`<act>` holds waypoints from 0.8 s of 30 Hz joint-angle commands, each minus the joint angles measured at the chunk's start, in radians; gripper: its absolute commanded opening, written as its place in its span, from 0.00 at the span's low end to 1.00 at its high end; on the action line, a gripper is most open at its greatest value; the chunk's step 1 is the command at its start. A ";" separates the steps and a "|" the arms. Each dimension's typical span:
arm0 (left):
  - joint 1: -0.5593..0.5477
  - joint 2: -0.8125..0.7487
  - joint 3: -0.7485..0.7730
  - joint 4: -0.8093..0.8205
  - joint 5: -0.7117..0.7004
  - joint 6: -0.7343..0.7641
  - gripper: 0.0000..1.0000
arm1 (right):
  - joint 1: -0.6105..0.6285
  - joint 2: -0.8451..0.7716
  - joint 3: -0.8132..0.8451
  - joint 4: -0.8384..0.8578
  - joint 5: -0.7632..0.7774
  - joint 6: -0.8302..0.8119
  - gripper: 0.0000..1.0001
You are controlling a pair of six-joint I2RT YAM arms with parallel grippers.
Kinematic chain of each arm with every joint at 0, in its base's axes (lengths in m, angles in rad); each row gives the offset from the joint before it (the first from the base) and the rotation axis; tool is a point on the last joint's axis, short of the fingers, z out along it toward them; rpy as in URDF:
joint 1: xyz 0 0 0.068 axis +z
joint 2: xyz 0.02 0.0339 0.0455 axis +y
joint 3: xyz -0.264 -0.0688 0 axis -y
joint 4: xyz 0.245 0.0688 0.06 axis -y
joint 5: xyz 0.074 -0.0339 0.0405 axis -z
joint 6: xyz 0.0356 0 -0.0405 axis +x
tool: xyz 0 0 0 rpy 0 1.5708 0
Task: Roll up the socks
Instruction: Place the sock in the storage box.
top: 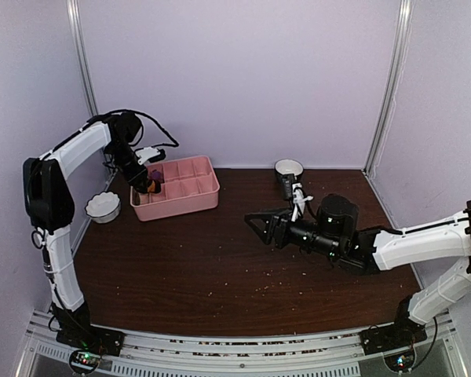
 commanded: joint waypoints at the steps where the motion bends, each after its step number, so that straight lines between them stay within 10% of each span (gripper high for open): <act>1: 0.009 0.093 0.124 -0.091 -0.043 -0.205 0.00 | -0.002 -0.026 -0.037 -0.026 0.037 -0.005 0.59; 24: 0.007 0.331 0.317 -0.124 -0.055 -0.457 0.00 | -0.003 0.020 -0.060 0.009 0.020 0.079 0.50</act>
